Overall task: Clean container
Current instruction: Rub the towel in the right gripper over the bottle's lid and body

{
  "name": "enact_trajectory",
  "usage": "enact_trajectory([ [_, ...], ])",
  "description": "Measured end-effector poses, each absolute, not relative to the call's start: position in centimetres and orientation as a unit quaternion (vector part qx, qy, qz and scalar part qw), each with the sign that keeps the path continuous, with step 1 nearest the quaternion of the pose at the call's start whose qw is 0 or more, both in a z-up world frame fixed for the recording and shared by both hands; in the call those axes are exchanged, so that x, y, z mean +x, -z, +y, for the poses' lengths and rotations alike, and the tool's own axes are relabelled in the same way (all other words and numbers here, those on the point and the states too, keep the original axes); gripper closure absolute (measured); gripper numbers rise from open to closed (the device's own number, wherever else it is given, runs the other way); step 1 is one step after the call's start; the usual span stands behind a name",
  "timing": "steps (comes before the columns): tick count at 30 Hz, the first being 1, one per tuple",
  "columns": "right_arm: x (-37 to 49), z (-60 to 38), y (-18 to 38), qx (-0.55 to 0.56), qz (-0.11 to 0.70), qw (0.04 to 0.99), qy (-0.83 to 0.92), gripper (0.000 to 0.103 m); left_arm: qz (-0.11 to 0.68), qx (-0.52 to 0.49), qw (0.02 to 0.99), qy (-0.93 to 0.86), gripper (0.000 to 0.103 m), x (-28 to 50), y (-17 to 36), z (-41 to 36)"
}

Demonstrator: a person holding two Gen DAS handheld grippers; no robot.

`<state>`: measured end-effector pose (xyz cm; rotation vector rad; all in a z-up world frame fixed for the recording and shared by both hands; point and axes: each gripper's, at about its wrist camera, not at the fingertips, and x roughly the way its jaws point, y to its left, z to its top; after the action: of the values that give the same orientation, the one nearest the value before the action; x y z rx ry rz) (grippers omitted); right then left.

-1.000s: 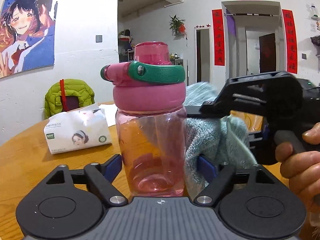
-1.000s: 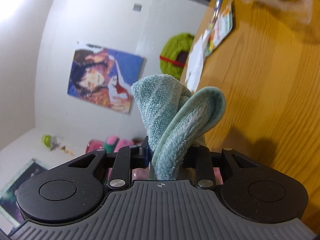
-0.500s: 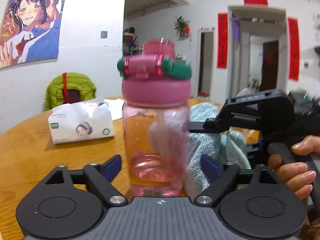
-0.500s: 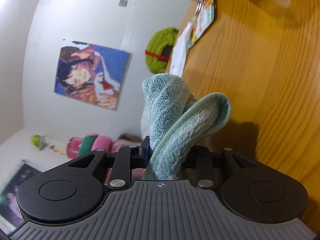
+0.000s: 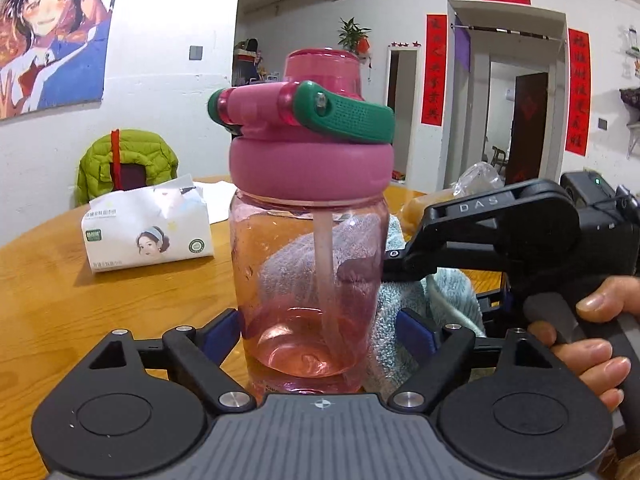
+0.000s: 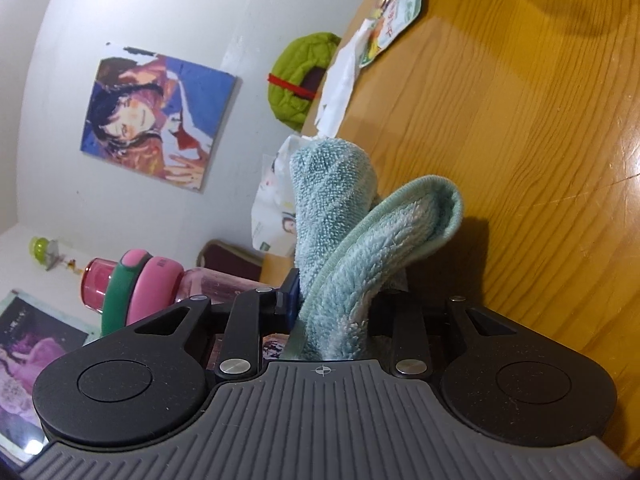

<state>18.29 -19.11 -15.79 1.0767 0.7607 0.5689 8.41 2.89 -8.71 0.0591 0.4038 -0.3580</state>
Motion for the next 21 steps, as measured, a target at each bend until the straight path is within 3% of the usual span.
enact_trajectory([
  [7,18.0,-19.3,14.9,0.473,0.336,0.771,-0.262,0.070,0.172,0.024,0.971,0.164,0.013,7.1,8.4,3.2],
  [11,17.3,-21.4,14.1,0.501,0.281,0.778,-0.254,0.069,0.158,0.014,0.974,0.163,0.012,6.3,8.3,3.8],
  [15,17.3,-23.7,14.9,0.605,0.206,0.697,-0.325,0.069,0.173,0.019,0.969,0.174,0.031,6.9,8.7,3.6],
  [18,17.8,-23.3,15.7,0.645,0.195,0.630,-0.386,0.069,0.172,0.034,0.970,0.169,0.033,7.2,8.9,3.4],
  [21,18.2,-21.8,15.2,0.609,0.234,0.649,-0.392,0.069,0.172,0.035,0.970,0.169,0.035,7.5,8.9,3.5],
])
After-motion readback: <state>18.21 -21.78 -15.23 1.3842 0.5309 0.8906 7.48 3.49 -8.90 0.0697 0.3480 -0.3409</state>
